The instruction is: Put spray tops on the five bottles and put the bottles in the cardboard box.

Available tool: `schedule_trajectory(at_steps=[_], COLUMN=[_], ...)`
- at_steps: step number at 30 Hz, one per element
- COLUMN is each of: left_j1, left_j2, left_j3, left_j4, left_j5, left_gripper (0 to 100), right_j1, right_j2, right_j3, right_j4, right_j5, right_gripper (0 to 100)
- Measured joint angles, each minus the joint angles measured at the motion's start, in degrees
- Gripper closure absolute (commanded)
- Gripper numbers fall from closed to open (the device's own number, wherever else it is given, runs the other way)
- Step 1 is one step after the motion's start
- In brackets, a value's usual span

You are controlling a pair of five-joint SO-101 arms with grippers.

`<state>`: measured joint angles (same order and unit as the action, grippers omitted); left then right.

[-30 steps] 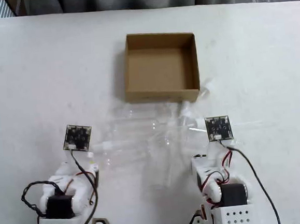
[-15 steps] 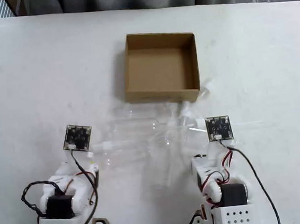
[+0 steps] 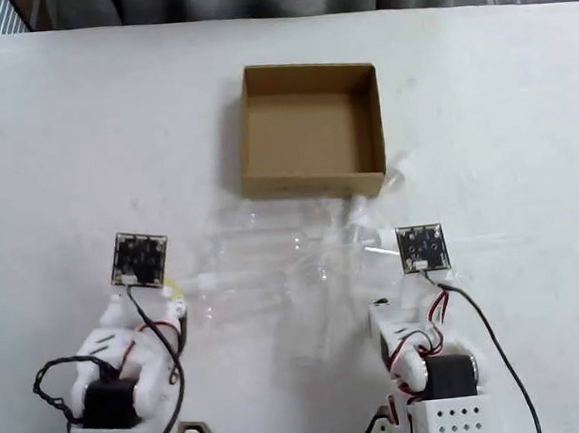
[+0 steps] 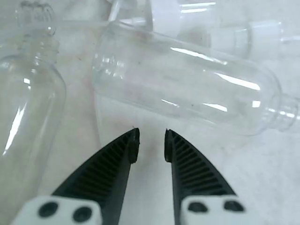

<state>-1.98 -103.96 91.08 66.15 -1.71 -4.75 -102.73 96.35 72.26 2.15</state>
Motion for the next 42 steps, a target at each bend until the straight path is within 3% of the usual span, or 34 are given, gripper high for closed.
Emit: schedule_trajectory(at_steps=[5, 12, 20, 25, 37, 42], left_j1=[0.0, 1.05, 12.4, 14.77, 15.12, 16.62], left_j2=[0.0, -0.88, -0.88, -0.88, 37.63, 43.25], left_j3=[-8.7, -23.03, -24.09, -24.09, -34.81, -36.84], left_j4=[1.93, 13.19, 14.51, 16.7, 14.24, 14.24], left_j5=[0.0, 0.0, -4.04, -1.49, 3.25, 4.4], left_gripper=[98, 98, 98, 98, 98, 98], right_j1=[0.0, 0.0, 0.0, 0.0, 0.0, 0.0], right_j2=[0.0, 0.0, 0.0, 0.0, 0.0, 0.0], right_j3=[0.0, 0.0, 0.0, 0.0, 0.0, 0.0], right_j4=[0.0, 0.0, 0.0, 0.0, 0.0, 0.0], right_j5=[0.0, 0.0, 0.0, 0.0, 0.0, 0.0], right_gripper=[92.4, 92.5, 92.5, 92.5, 92.5, 92.5])
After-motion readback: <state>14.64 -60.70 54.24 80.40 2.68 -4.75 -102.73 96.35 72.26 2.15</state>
